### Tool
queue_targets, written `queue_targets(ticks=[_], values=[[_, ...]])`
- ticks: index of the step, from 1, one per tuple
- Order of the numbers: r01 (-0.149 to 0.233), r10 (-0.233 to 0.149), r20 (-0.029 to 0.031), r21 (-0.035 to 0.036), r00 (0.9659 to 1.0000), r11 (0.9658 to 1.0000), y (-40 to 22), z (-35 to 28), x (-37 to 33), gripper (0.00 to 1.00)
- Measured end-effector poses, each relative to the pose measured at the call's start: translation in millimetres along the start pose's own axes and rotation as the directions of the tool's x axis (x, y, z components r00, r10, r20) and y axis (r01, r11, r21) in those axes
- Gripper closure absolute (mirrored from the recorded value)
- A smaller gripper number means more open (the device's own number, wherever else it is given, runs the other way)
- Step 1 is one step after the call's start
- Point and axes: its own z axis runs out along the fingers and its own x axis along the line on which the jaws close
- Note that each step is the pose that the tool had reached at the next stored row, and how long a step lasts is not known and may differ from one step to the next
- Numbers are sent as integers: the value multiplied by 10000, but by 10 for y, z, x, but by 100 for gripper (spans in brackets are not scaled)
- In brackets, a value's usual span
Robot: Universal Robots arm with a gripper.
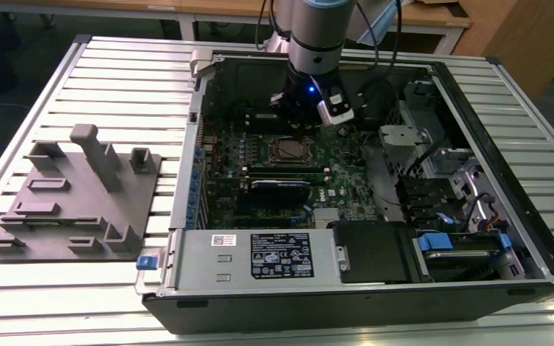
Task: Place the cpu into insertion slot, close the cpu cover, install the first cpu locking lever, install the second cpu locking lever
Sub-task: 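Install the second cpu locking lever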
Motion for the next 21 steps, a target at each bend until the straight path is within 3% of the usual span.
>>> queue_targets(ticks=[9, 17, 21], values=[[-1, 1, 0, 1, 10000, 10000, -42, -7, -4, 89], [-1, 1, 0, 1, 10000, 10000, -33, -89, -6, 89], [0, 0, 1, 16, 10000, 10000, -32, -96, -6, 89]])
